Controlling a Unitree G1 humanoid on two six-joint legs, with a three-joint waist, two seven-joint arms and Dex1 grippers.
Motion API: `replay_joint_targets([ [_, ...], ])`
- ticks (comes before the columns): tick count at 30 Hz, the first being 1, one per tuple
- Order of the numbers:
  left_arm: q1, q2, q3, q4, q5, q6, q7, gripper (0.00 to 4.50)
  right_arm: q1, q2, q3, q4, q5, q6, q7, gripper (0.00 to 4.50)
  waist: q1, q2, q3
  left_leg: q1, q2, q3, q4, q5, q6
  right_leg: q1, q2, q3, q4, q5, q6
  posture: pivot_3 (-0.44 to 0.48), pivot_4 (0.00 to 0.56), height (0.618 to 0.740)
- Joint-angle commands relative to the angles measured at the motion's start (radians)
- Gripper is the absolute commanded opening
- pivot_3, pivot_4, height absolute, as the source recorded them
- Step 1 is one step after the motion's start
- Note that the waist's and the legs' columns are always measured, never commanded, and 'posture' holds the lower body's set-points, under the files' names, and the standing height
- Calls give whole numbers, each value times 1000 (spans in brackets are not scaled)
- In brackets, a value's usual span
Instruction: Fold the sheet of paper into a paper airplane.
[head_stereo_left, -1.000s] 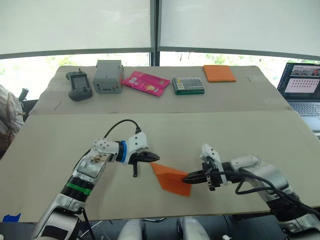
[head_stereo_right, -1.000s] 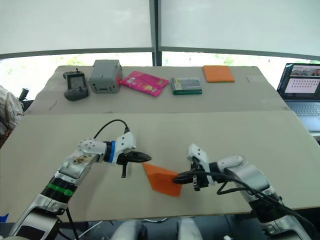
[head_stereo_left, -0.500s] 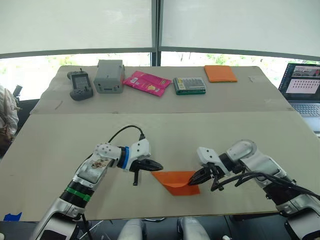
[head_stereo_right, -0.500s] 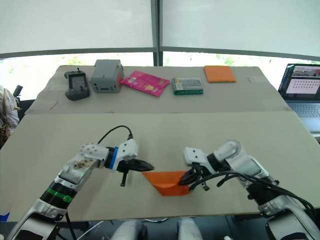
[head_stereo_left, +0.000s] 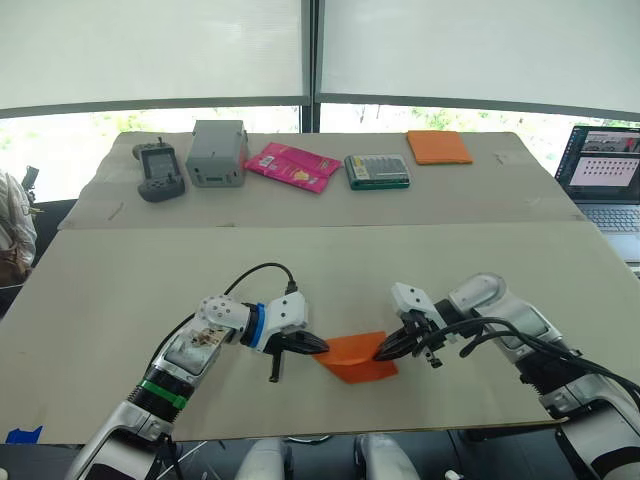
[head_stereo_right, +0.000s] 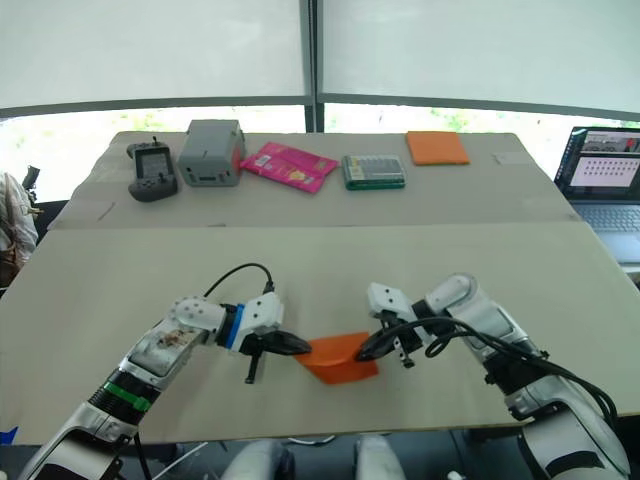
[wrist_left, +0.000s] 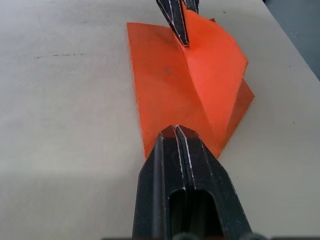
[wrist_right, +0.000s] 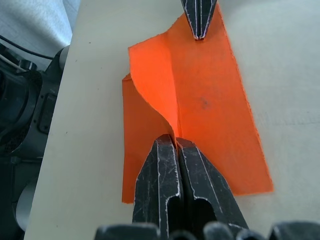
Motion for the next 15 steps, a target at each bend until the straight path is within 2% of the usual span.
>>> replay_joint_targets([
  [1,-10,5,6,41,19,-29,2,0,-22,18,-69,-18,42,59,-22,660,-1,0,0,0,0,0,0,0,0,0,0,0,0,0,0,0,150,740],
  [7,-13,1,1,63,19,-51,-6,0,51,-7,-180,-124,110,127,-61,2648,2,0,0,0,0,0,0,0,0,0,0,0,1,0,0,0,150,740],
  [15,-21,7,-1,79,20,-70,-29,0,181,-36,-243,-215,141,126,-105,2648,7,0,0,0,0,0,0,0,0,0,0,0,0,0,0,0,150,740],
])
